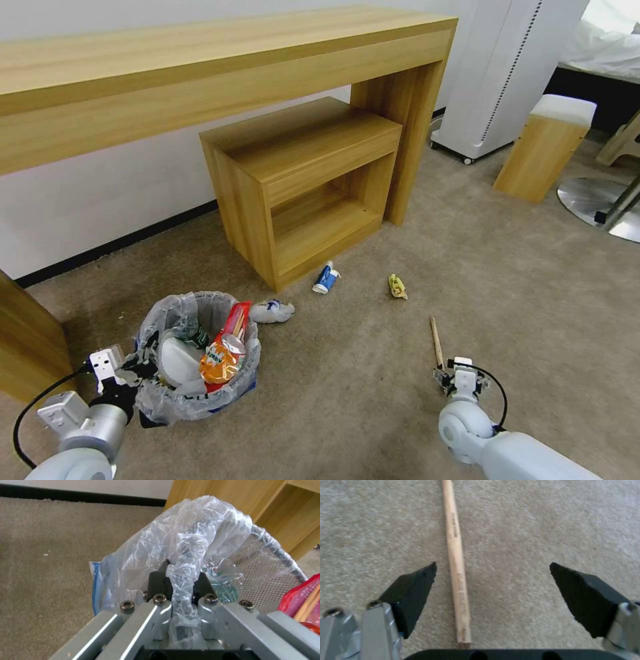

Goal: Pick up the trash bin and place the garbage on the floor into it.

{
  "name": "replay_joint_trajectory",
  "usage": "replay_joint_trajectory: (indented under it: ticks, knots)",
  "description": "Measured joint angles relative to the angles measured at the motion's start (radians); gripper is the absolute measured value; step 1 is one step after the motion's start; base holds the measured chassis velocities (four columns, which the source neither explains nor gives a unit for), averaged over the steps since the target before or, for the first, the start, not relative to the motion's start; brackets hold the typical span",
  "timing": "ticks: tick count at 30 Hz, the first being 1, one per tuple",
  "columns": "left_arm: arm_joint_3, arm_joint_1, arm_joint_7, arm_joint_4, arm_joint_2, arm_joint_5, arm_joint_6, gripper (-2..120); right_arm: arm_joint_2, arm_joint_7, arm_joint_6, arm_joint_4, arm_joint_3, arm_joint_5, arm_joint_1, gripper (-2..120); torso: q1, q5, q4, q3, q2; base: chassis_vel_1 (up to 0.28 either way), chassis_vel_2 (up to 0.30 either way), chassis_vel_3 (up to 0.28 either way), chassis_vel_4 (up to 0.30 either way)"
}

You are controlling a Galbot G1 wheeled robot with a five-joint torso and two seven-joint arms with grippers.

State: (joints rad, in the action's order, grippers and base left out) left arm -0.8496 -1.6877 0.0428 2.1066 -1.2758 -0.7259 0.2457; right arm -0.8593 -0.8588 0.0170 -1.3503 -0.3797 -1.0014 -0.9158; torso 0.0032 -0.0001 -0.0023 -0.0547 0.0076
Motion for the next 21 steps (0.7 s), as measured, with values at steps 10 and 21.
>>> replay_joint_trajectory:
  ticks: [10, 21]
  knots:
    - [-0.005, 0.004, 0.000, 0.007, 0.003, -0.010, -0.001, 3, -0.011, 0.056, -0.052, 0.033, -0.070, 0.020, 0.008, 92, 0.000, 0.0001, -0.0001, 0.000, 0.000, 0.000, 0.000, 0.000, 0.000]
    - [-0.002, 0.010, 0.000, 0.000, 0.006, -0.010, -0.002, 3, -0.005, 0.136, -0.147, 0.072, -0.044, 0.074, -0.057, 90, 0.000, 0.0001, -0.0002, 0.000, 0.000, 0.000, 0.000, 0.000, 0.000]
